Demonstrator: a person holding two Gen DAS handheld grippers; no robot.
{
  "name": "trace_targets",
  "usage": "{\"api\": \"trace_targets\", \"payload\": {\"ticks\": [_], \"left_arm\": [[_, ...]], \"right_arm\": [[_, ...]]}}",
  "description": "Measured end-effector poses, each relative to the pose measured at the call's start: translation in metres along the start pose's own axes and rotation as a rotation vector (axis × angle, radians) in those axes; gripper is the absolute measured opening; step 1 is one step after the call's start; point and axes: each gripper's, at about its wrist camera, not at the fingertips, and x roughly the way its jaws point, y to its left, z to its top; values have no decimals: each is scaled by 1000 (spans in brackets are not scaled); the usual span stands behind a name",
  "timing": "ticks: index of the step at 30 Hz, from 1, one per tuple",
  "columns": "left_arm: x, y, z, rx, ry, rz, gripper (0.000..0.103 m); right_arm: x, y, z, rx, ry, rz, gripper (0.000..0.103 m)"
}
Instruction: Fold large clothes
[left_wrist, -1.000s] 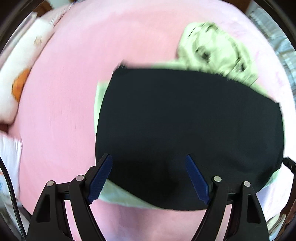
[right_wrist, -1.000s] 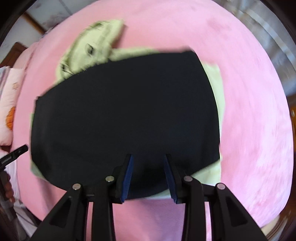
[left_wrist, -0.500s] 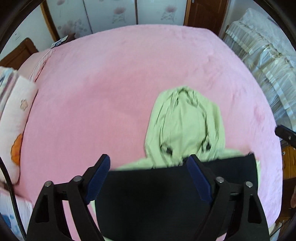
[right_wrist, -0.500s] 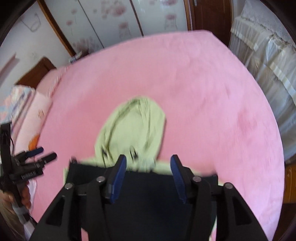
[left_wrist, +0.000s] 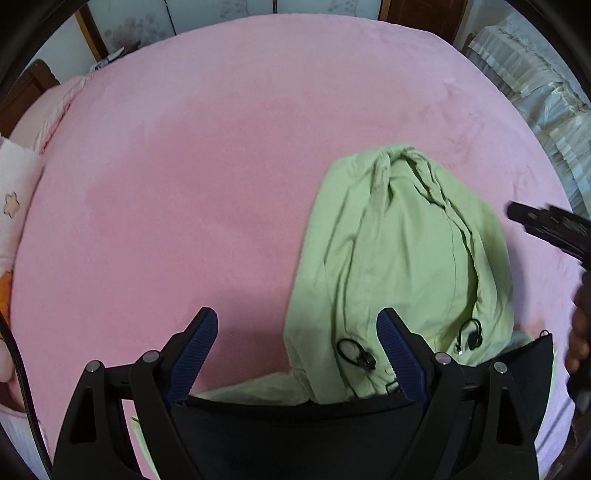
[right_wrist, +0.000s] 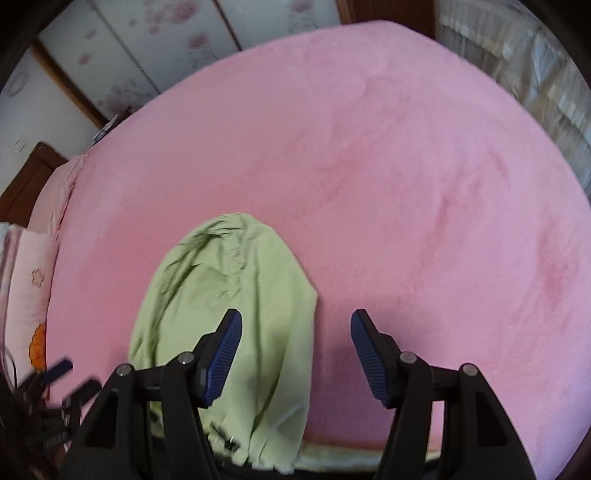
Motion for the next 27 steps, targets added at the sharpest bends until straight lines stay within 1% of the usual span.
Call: {"api": "trace_targets", "payload": {"ticks": [1, 5, 6, 8, 9, 10, 11, 12, 13, 14, 16, 18, 20, 22, 25, 27], "left_arm": [[1, -1, -4, 2, 2, -13, 87], [1, -8, -24, 49, 2, -32, 87], [1, -8, -27, 61, 2, -31, 87], [-2, -10, -31, 82, -4, -16, 87], [-3, -10, -32, 85, -8, -15, 87], [-5, -10, -32, 81, -11, -14, 87], [-8, -8, -34, 69, -14, -14, 87], [-11, -6, -35, 57, -16, -17, 87], [-13, -3, -36, 39, -18, -22, 87], [-14, -1, -38, 24, -21, -23, 87], [-16, 2, -41, 0, -23, -29, 87], [-18, 8, -46, -28, -24, -23, 87], [-18, 15, -53, -56, -22, -17, 87], [-18, 25, -61, -85, -21, -18, 87], [-18, 45, -78, -141, -20, -28, 87], [-19, 61, -94, -177, -18, -35, 87]], "right_arm": [[9, -5, 2, 21, 4, -13, 62], [37, -12, 10, 88, 46, 17, 62], [44, -10, 11, 96, 59, 39, 62], [51, -1, 10, 66, 76, 42, 59], [53, 6, 8, 40, 75, 40, 43], [55, 16, 6, -4, 86, 31, 17], [57, 22, 5, -34, 88, 15, 5], [51, 35, 2, -97, 64, -3, 2], [45, 42, 1, -132, 42, -2, 2], [33, 51, -2, -177, 3, 19, 2], [2, 71, -9, -276, -78, 96, 2], [-26, 86, -19, -360, -130, 167, 2], [-60, 102, -37, -463, -175, 247, 2], [-87, 112, -58, -554, -201, 320, 2], [-133, 119, -113, -740, -233, 399, 2], [-153, 117, -152, -862, -245, 416, 2]]}}
